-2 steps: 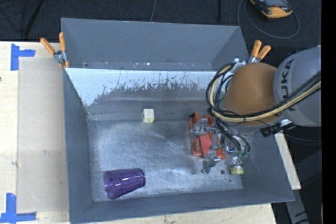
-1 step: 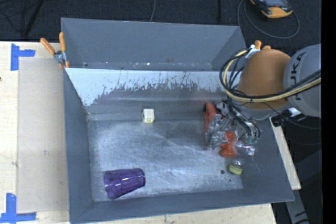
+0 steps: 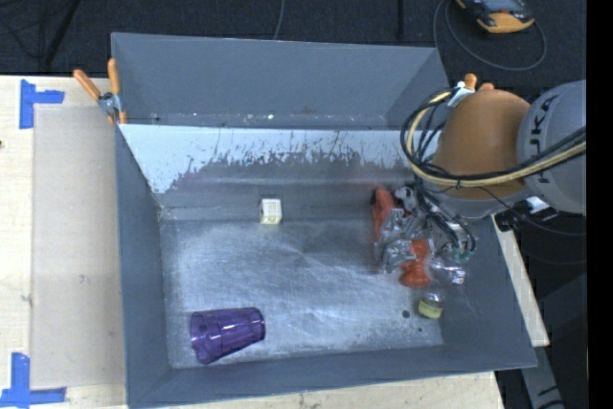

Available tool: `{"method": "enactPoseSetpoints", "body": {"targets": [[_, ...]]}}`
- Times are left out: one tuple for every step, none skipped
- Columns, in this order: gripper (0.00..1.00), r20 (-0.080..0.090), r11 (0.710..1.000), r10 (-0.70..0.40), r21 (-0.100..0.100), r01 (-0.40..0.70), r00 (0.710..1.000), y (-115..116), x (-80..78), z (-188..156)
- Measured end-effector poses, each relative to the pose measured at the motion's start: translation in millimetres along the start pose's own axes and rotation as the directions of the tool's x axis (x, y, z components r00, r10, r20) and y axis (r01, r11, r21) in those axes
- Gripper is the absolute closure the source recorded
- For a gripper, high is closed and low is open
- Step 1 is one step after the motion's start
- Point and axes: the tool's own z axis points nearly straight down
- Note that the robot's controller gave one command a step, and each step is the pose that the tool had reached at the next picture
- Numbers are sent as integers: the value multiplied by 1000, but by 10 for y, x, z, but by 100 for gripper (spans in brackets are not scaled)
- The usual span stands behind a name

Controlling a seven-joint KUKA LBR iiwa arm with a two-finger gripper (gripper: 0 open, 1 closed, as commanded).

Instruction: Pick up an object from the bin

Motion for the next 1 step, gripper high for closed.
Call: {"method": "enactPoseSetpoints", "body": {"targets": [[100, 8, 998, 56, 1, -56, 998, 7, 133, -352]]}}
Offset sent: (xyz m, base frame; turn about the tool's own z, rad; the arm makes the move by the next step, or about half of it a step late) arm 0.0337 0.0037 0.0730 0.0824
